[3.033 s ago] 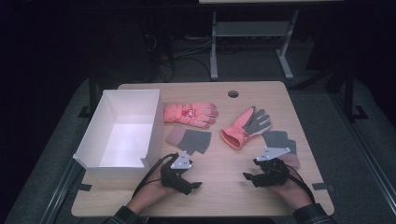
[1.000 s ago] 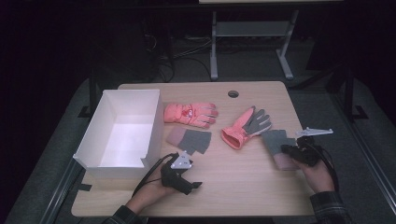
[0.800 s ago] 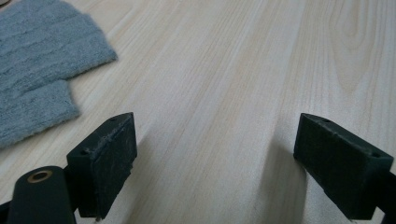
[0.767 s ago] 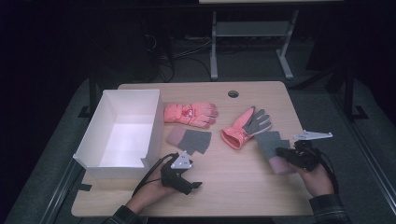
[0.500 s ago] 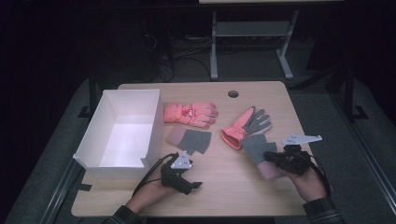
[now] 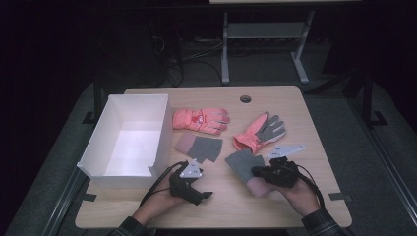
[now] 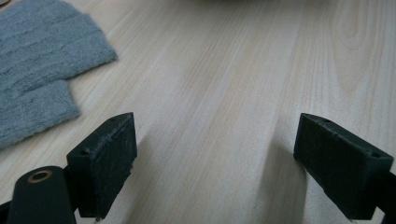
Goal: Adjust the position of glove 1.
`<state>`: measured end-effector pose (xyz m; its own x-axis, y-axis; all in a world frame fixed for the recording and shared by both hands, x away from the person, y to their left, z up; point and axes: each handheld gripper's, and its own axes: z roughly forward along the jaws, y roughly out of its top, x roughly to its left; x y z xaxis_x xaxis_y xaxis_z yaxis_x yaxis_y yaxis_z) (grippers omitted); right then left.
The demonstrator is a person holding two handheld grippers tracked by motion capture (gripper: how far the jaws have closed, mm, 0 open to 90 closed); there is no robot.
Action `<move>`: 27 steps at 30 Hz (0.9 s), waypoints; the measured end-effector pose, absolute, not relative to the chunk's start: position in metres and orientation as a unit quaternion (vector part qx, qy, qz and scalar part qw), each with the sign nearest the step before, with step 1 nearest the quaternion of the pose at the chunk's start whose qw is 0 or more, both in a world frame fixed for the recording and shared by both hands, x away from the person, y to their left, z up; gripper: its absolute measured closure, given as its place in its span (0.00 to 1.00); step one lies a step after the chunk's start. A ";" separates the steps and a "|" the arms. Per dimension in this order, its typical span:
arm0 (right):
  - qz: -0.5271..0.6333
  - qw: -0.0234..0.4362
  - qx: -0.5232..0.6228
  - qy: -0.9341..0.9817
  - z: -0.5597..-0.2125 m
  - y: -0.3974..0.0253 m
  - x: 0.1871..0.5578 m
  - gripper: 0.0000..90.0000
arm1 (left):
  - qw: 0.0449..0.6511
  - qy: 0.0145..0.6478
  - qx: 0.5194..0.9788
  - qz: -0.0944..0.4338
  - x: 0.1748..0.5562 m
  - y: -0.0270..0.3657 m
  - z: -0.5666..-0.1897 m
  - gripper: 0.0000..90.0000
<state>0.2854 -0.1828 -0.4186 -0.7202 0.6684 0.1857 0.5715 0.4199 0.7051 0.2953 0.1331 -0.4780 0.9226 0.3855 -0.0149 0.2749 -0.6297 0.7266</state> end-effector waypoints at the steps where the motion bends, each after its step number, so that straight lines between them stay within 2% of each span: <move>1: 0.390 0.059 0.366 0.843 -0.421 -0.179 0.286 0.96 | 0.389 0.183 0.900 0.071 0.295 0.133 -0.478 0.14; 14: 0.349 0.047 0.344 0.871 -0.446 -0.146 0.291 0.94 | 0.390 0.183 0.900 0.071 0.296 0.133 -0.478 0.14; 16: 0.346 0.047 0.344 0.872 -0.447 -0.145 0.291 0.85 | 0.391 0.183 0.899 0.072 0.295 0.133 -0.478 0.14; 17: 0.351 0.049 0.343 0.870 -0.447 -0.145 0.291 0.73 | 0.389 0.182 0.900 0.072 0.296 0.133 -0.478 0.14; 19: 0.358 0.056 0.343 0.866 -0.443 -0.148 0.290 0.66 | 0.391 0.184 0.899 0.071 0.295 0.133 -0.478 0.14; 21: 0.360 0.058 0.348 0.864 -0.438 -0.156 0.289 0.73 | 0.391 0.184 0.899 0.072 0.296 0.132 -0.478 0.14; 23: 0.357 0.063 0.352 0.863 -0.436 -0.170 0.290 0.89 | 0.388 0.180 0.901 0.074 0.297 0.132 -0.478 0.14; 25: 0.354 0.065 0.359 0.861 -0.437 -0.182 0.291 0.97 | 0.388 0.180 0.901 0.074 0.297 0.132 -0.478 0.14; 27: 0.353 0.058 0.355 0.863 -0.437 -0.197 0.291 1.00 | 0.387 0.180 0.901 0.074 0.297 0.132 -0.478 0.14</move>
